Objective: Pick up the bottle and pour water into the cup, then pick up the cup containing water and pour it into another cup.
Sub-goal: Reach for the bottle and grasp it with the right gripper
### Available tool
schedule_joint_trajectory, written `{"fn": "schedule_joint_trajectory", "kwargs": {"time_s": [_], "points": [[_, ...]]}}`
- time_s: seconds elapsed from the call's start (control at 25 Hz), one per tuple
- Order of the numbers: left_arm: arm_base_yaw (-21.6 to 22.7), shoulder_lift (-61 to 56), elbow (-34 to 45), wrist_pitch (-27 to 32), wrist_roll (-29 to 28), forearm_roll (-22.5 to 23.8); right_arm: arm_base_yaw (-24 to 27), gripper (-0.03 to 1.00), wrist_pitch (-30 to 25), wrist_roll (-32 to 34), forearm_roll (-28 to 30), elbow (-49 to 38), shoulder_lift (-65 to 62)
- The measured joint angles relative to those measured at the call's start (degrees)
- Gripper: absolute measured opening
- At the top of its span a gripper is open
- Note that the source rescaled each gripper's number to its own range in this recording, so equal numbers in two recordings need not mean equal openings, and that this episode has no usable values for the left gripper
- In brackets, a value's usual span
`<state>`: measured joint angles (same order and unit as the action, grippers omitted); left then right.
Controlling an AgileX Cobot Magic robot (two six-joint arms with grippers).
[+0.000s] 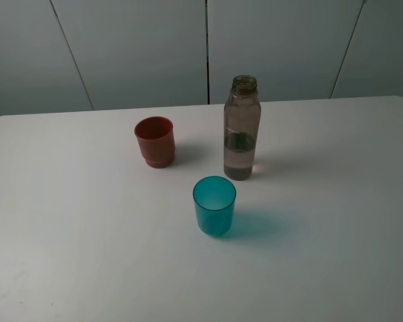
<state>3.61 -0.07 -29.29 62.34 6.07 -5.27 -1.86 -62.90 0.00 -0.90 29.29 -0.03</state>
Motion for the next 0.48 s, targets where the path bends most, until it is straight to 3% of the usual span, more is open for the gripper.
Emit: {"fn": "schedule_joint_trajectory", "kwargs": {"time_s": [0.48], "points": [[0.00, 0.00, 0.00, 0.00, 0.00, 0.00, 0.00, 1.00, 0.00, 0.00, 0.00, 0.00, 0.00]]}}
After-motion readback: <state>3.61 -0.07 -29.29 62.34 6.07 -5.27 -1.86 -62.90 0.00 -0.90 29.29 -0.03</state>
